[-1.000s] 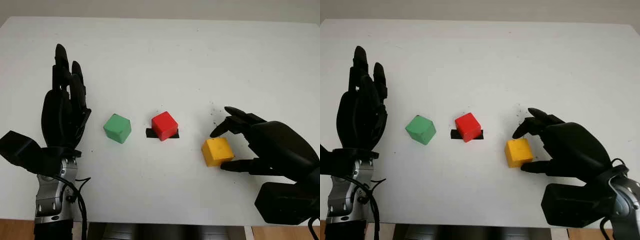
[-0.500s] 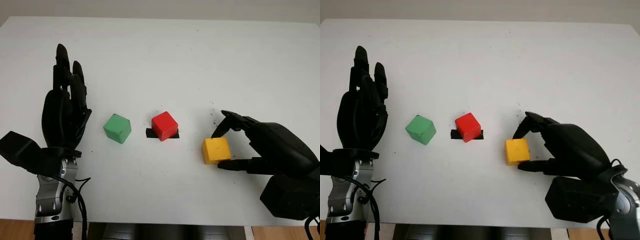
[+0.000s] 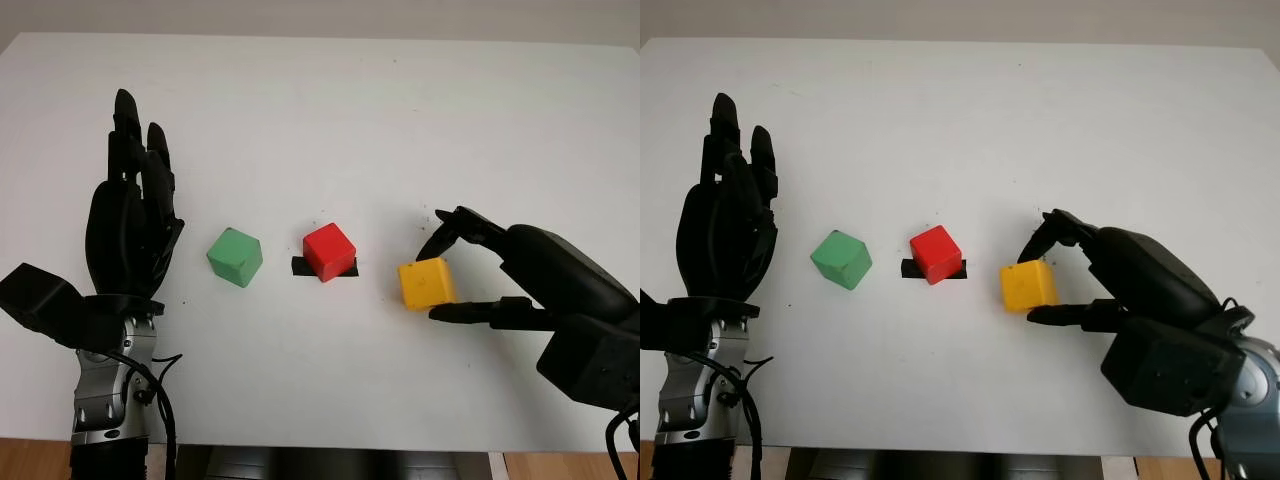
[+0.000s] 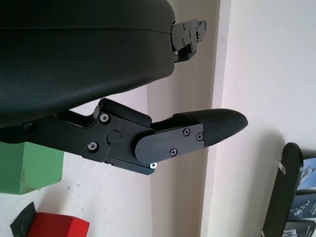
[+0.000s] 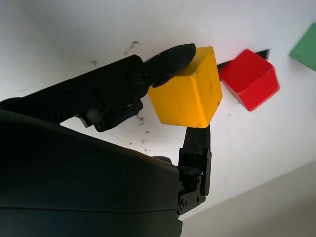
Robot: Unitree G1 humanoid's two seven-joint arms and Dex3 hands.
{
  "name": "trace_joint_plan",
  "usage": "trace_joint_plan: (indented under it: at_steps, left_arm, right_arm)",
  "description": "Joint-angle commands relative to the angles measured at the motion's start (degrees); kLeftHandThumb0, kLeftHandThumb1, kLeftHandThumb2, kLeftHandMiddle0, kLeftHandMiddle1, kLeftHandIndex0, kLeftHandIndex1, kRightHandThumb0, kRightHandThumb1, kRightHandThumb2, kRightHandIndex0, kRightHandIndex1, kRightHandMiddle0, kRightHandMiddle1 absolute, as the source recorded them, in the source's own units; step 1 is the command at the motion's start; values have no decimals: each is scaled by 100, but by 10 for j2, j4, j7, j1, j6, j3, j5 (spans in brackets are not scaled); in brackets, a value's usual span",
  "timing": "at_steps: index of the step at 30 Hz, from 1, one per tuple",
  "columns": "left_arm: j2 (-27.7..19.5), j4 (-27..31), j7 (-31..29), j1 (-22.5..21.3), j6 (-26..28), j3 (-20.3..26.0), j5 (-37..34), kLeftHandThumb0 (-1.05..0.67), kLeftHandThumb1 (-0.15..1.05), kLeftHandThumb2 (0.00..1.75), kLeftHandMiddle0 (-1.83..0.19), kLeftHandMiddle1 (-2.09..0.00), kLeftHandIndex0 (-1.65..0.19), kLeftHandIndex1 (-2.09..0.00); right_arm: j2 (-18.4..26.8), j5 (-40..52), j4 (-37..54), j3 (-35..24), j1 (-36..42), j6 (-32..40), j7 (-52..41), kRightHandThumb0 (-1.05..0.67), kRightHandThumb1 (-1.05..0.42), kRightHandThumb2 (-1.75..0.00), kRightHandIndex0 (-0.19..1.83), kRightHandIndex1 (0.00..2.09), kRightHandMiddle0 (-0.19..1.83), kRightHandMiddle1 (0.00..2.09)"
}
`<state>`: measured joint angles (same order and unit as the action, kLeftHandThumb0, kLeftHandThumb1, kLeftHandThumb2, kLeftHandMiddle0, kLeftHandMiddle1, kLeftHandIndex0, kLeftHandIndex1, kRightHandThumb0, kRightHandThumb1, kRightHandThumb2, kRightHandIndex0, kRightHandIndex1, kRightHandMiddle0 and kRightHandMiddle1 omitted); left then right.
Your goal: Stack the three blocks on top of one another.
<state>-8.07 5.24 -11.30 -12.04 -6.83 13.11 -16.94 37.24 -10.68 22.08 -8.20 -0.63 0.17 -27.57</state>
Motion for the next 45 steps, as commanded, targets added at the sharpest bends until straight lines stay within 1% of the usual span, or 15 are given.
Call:
trace_joint_plan:
  at_steps: [1, 6, 11, 19, 21, 24, 30, 37, 42, 45]
  left_arm:
    - [-2, -3, -2, -5, -8, -2, 2, -69, 105, 63, 19, 0, 19, 0]
    - [-4, -7, -8, -5, -8, -1, -1, -70, 105, 62, 19, 0, 19, 0]
    - [-3, -2, -2, -3, -2, -1, 2, -70, 105, 62, 19, 0, 19, 0]
    - [-7, -13, -9, -6, -10, 2, 0, -69, 105, 63, 19, 0, 19, 0]
    - [-6, -9, -7, -5, -6, 1, 0, -69, 105, 63, 19, 0, 19, 0]
    - [-5, -5, -2, -5, 0, 0, 1, -70, 105, 63, 19, 0, 19, 0]
    - [-6, -6, -4, -5, -2, 0, 0, -71, 105, 63, 19, 0, 19, 0]
    - [-4, -8, -4, -4, -7, -2, 4, -70, 105, 64, 19, 0, 19, 0]
    - [-2, -8, -2, -1, -8, -2, 4, -70, 105, 64, 19, 0, 19, 0]
    - [-3, -8, 0, -1, -10, -3, 9, -70, 105, 65, 19, 0, 19, 0]
  right_arm:
    - [0, 20, -14, -9, -24, -12, -1, -44, -96, -5, 26, 6, 18, 144]
    - [9, 57, -52, 1, -93, -18, -24, -44, -94, -5, 26, 6, 23, 145]
    - [2, 73, -117, 21, -171, -48, -39, -47, -93, -5, 29, 7, 30, 149]
    - [-31, 82, -212, 70, -309, -67, -47, -50, -93, -5, 33, 8, 40, 157]
    - [-40, 83, -238, 82, -335, -74, -51, -51, -93, -6, 33, 8, 42, 158]
    - [-52, 75, -269, 102, -369, -66, -56, -52, -92, -5, 34, 8, 46, 158]
    - [-77, 80, -327, 129, -406, -83, -73, -51, -92, -5, 33, 8, 48, 156]
    - [-97, 81, -344, 140, -411, -80, -83, -52, -91, -5, 32, 7, 49, 157]
    - [-98, 61, -348, 155, -408, -79, -85, -55, -91, -5, 32, 7, 51, 157]
    - [-101, 65, -356, 159, -404, -83, -96, -53, -92, -6, 31, 6, 49, 156]
